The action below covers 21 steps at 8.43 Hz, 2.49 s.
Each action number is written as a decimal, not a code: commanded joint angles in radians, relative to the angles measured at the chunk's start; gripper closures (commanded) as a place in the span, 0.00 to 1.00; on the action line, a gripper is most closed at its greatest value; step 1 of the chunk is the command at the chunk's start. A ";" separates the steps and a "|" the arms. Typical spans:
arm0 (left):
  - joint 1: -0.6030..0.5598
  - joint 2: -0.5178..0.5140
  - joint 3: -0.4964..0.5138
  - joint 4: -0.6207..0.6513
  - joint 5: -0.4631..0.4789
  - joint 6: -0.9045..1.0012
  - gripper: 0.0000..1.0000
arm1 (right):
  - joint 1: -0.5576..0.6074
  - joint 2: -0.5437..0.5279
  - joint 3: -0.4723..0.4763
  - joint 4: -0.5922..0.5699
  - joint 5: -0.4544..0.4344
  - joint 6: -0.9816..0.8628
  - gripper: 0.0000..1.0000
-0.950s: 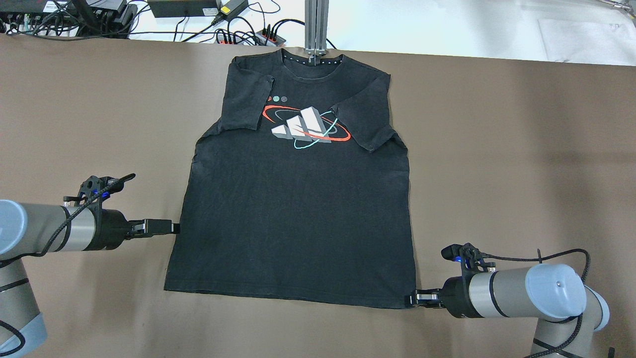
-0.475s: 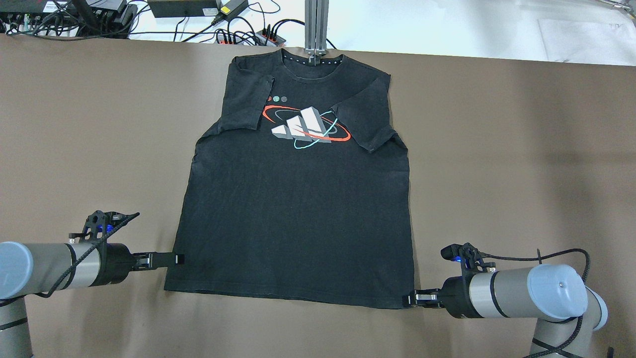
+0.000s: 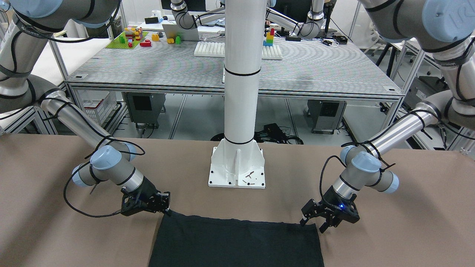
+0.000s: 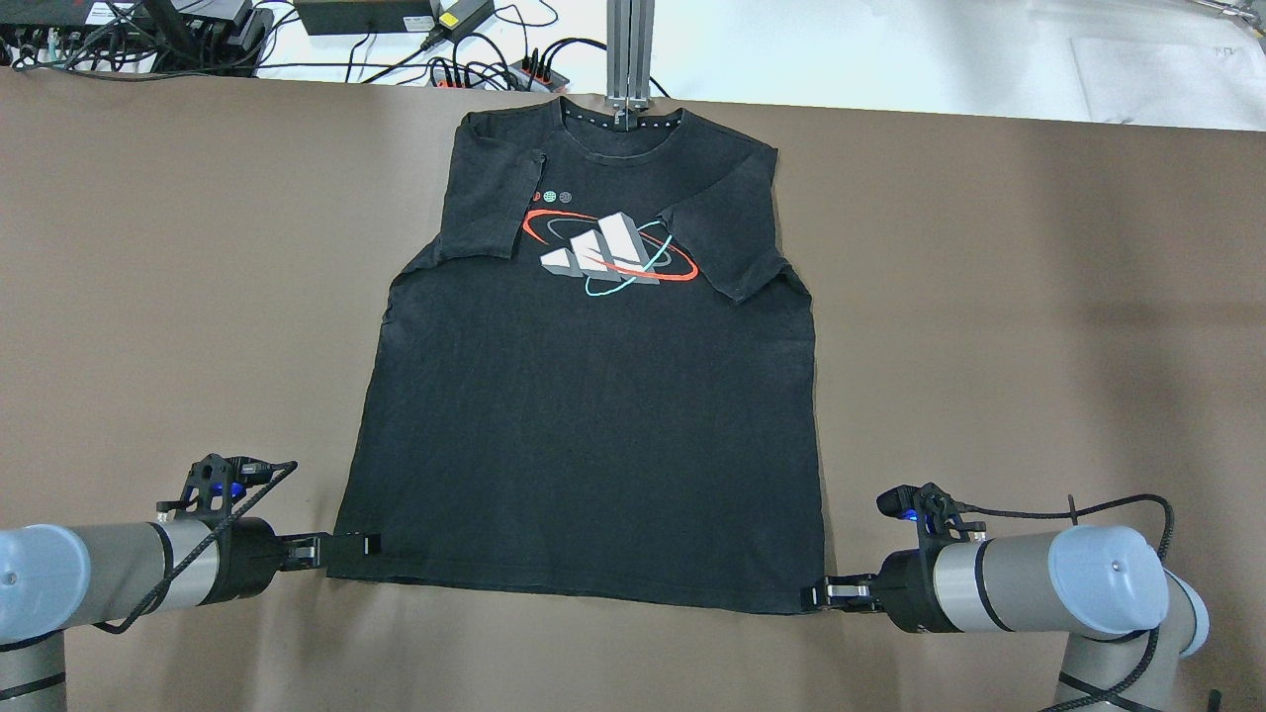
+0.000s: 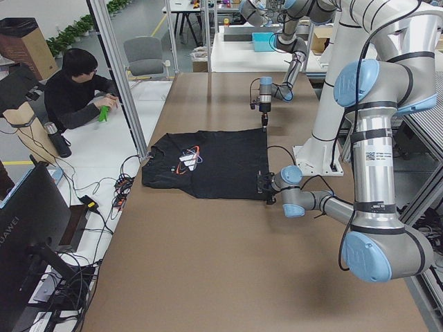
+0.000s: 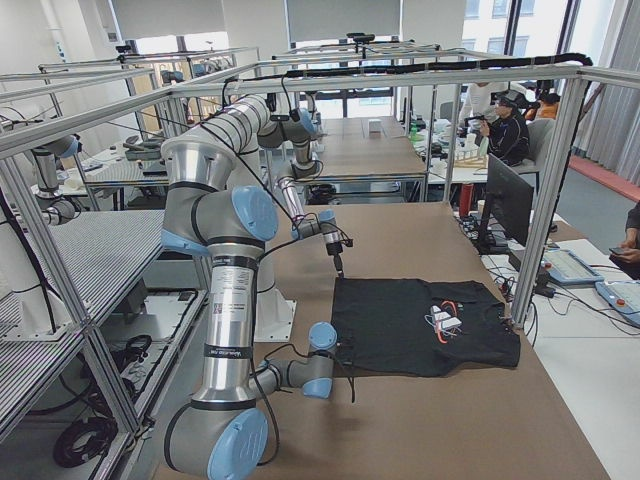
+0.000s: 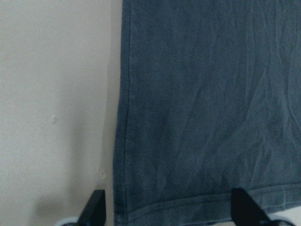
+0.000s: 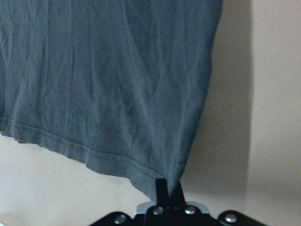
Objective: Fold clothes
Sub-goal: 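Grasp the hem corners with both grippers, pinching the edge, then lift the hem with both grippers and carry it toward the collar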
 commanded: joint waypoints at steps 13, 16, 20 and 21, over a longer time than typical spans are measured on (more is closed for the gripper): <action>0.048 -0.015 0.009 0.006 0.025 -0.004 1.00 | 0.005 0.003 0.000 0.000 -0.003 0.013 1.00; 0.032 -0.015 -0.014 0.003 -0.034 -0.004 1.00 | 0.014 -0.003 0.030 0.000 0.017 0.013 1.00; -0.166 -0.041 -0.138 -0.012 -0.333 0.009 1.00 | 0.043 -0.135 0.264 0.003 0.058 0.014 1.00; -0.191 -0.035 -0.188 -0.015 -0.395 0.009 1.00 | 0.070 -0.153 0.326 0.003 0.118 0.027 1.00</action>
